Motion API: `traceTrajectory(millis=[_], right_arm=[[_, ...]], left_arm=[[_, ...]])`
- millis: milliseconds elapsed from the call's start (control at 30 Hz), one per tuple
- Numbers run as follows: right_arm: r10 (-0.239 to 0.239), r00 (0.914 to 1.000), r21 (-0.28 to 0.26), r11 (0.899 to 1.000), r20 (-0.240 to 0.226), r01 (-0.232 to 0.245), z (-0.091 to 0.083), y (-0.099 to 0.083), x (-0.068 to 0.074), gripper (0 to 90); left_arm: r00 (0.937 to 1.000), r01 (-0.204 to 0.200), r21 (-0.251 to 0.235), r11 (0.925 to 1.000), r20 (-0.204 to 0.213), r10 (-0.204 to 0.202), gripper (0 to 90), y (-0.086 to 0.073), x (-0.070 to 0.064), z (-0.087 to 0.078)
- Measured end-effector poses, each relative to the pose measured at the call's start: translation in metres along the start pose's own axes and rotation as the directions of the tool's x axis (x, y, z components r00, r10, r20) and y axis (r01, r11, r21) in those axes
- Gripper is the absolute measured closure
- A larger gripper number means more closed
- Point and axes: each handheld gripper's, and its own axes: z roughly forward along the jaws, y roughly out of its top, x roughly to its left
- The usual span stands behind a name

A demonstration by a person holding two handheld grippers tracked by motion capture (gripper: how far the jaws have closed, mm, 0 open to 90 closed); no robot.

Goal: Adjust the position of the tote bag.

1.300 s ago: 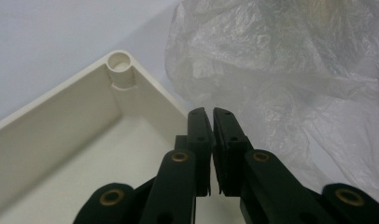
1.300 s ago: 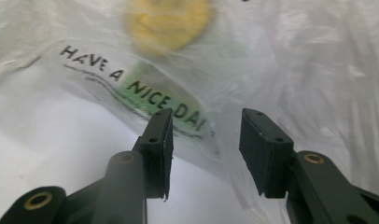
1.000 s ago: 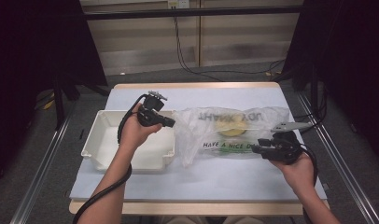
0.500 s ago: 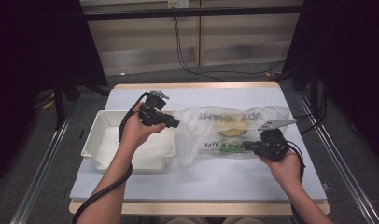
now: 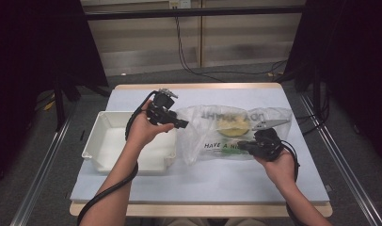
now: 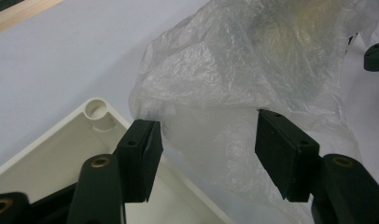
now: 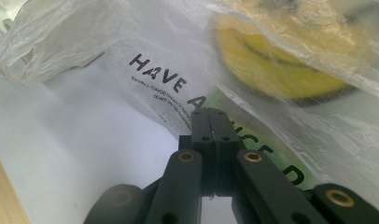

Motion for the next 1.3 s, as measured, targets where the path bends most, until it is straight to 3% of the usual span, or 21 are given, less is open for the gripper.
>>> traceTrajectory(millis=[33, 67, 100, 133, 200, 233, 400, 433, 500, 533, 667, 733, 833, 1000, 1100, 1167, 1200, 1300], right_arm=[[0.000, 1.0000, 0.000, 1.000, 0.000, 0.000, 0.000, 0.000, 0.000, 90.0], [-0.003, 1.0000, 0.005, 1.000, 0.003, 0.003, -0.001, 0.000, 0.000, 90.0], [-0.006, 1.0000, -0.003, 1.000, 0.006, 0.006, -0.001, 0.000, 0.000, 90.0], [-0.005, 1.0000, -0.004, 1.000, 0.005, 0.006, -0.001, 0.000, 0.000, 90.0], [-0.006, 1.0000, -0.016, 1.000, -0.001, 0.006, 0.002, 0.001, 0.001, 90.0], [-0.002, 1.0000, -0.017, 1.000, -0.003, 0.002, 0.003, 0.001, 0.002, 90.0], [-0.016, 0.9997, -0.024, 1.000, -0.021, 0.015, 0.016, 0.011, 0.010, 90.0], [-0.016, 0.9997, -0.024, 1.000, -0.021, 0.015, 0.016, 0.011, 0.010, 90.0], [-0.014, 0.9997, -0.019, 1.000, -0.021, 0.014, 0.022, 0.016, 0.012, 90.0], [-0.018, 0.9996, -0.020, 1.000, -0.021, 0.018, 0.025, 0.018, 0.013, 90.0], [-0.025, 0.9996, -0.015, 1.000, -0.016, 0.025, 0.035, 0.024, 0.016, 90.0], [-0.023, 0.9997, -0.013, 1.000, -0.013, 0.023, 0.038, 0.026, 0.015, 90.0], [-0.024, 0.9996, -0.007, 1.000, -0.013, 0.024, 0.041, 0.029, 0.014, 90.0], [-0.013, 0.9999, 0.000, 1.000, -0.010, 0.013, 0.042, 0.026, 0.010, 90.0], [-0.008, 1.0000, 0.004, 1.000, -0.002, 0.008, 0.042, 0.022, 0.006, 90.0], [-0.004, 1.0000, 0.010, 1.000, 0.003, 0.004, 0.042, 0.021, 0.004, 90.0], [-0.004, 1.0000, 0.012, 1.000, 0.006, 0.004, 0.041, 0.020, 0.003, 90.0], [0.003, 1.0000, 0.006, 1.000, 0.008, -0.003, 0.040, 0.020, 0.002, 90.0]], left_arm=[[0.9994, 0.033, -0.024, 0.9992, -0.008, -0.034, 40.9, -0.001, -0.002, 0.001], [0.9999, 0.017, -0.013, 0.9998, 0.000, -0.017, 40.8, -0.002, 0.000, -0.001], [0.9994, 0.034, -0.030, 0.9990, -0.006, -0.034, 40.9, -0.003, -0.001, 0.000], [0.9999, 0.008, -0.004, 1.0000, -0.009, -0.008, 41.7, -0.004, 0.001, -0.002], [0.9994, 0.032, -0.017, 0.9993, -0.010, -0.032, 42.0, -0.007, 0.001, -0.002], [0.9999, -0.002, 0.001, 1.0000, -0.013, 0.002, 42.0, -0.007, 0.003, -0.004], [0.9990, 0.042, -0.032, 0.9986, -0.011, -0.042, 39.7, -0.007, 0.003, -0.009], [0.9999, 0.011, -0.013, 0.9999, -0.011, -0.011, 39.7, -0.005, 0.005, -0.011], [0.9996, 0.021, -0.040, 0.9990, -0.015, -0.022, 36.0, 0.000, 0.002, -0.010], [0.9997, -0.020, -0.019, 0.9996, -0.011, 0.020, 33.4, 0.003, 0.003, -0.010], [0.9992, -0.033, -0.068, 0.9972, -0.025, 0.031, 23.1, 0.013, -0.004, -0.004], [0.9975, -0.066, -0.057, 0.9961, -0.028, 0.065, 18.8, 0.018, -0.004, -0.003], [0.9973, -0.071, -0.066, 0.9953, -0.025, 0.069, 18.0, 0.022, -0.005, 0.001], [0.9934, -0.114, -0.005, 0.9934, -0.005, 0.114, 23.2, 0.019, -0.004, 0.004], [0.9968, -0.080, -0.008, 0.9968, -0.008, 0.080, 23.5, 0.012, -0.002, 0.004], [0.9965, -0.083, -0.003, 0.9965, -0.013, 0.083, 24.2, 0.007, 0.002, 0.001], [0.9986, -0.049, -0.016, 0.9987, -0.019, 0.049, 24.4, 0.004, 0.002, 0.001], [0.9990, -0.035, -0.010, 0.9993, -0.027, 0.035, 23.9, -0.001, 0.006, -0.001]])
